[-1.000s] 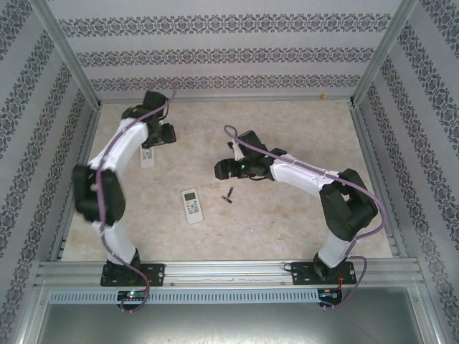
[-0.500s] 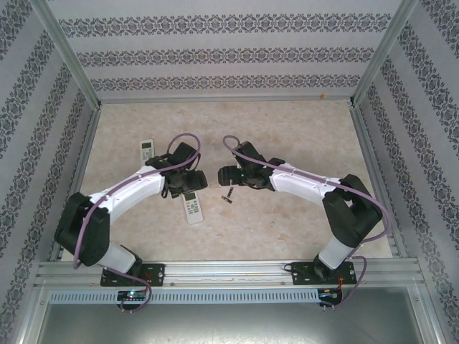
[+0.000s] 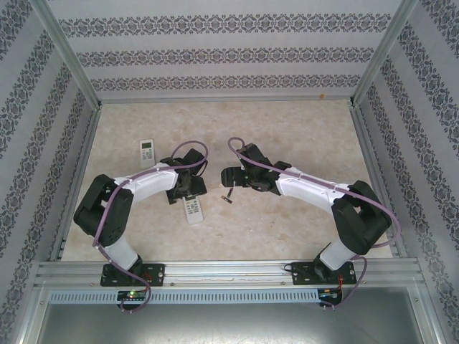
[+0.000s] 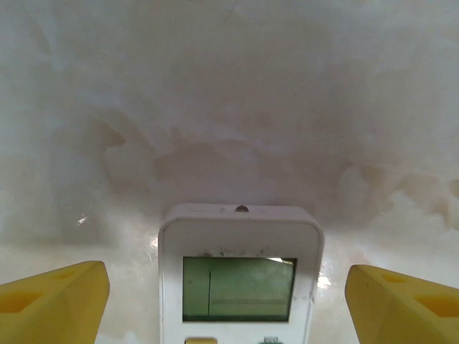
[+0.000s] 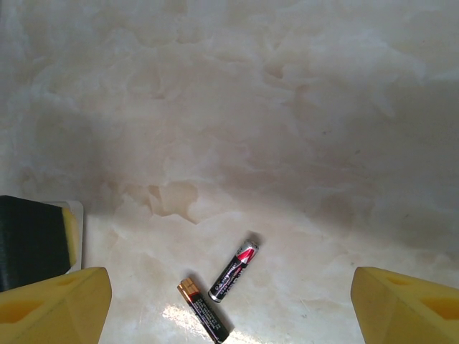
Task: Load the batteries into the remote control
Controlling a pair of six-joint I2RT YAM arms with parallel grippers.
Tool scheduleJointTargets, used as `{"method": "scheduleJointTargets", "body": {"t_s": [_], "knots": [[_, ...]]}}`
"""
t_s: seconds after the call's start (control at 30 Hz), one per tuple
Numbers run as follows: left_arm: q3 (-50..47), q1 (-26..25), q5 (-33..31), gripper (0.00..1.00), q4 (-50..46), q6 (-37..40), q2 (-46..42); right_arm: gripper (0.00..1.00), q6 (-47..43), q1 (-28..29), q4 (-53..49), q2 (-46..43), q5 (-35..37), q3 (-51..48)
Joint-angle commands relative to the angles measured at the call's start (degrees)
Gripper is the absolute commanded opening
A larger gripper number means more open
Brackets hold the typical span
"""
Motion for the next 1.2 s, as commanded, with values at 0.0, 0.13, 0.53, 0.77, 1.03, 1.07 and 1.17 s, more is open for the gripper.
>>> {"method": "scheduleJointTargets", "body": {"t_s": [0.0,0.13,0.53,0.77,1.03,1.07,1.17], "knots": [[0.2,-0.8,0.7,0.81,0.4,0.2,2.2,0.87,0.0,-0.7,0.1,-0.9,1.1,0.6],[0.4,-1.0,2.8,0.70,1.4,1.7,5.3,0.87,-0.4,-0.7,-0.3,-0.8,1.2,1.3],[3.9,3.4,18.2,0.44,14.6,6.2,-6.6,0.90,-1.0,-8.7,4.5,-7.9,-18.4,1.3],[8.0,7.9,34.3,0.43,39.3,3.5,-13.2,0.97,5.0,-14.8,15.3,-15.0,-37.5,2.5],[10.5,7.9,46.9,0.43,67.7,-12.8,-10.3,0.98,18.1,-15.5,29.3,-14.7,-47.1,3.4],[10.3,7.9,47.0,0.42,69.2,-13.3,-10.4,0.97,20.9,-15.6,33.2,-14.4,-47.6,2.8],[9.5,7.8,47.0,0.42,71.4,-14.5,-10.7,0.91,33.0,-16.5,48.1,-12.5,-47.8,-0.2]]}}
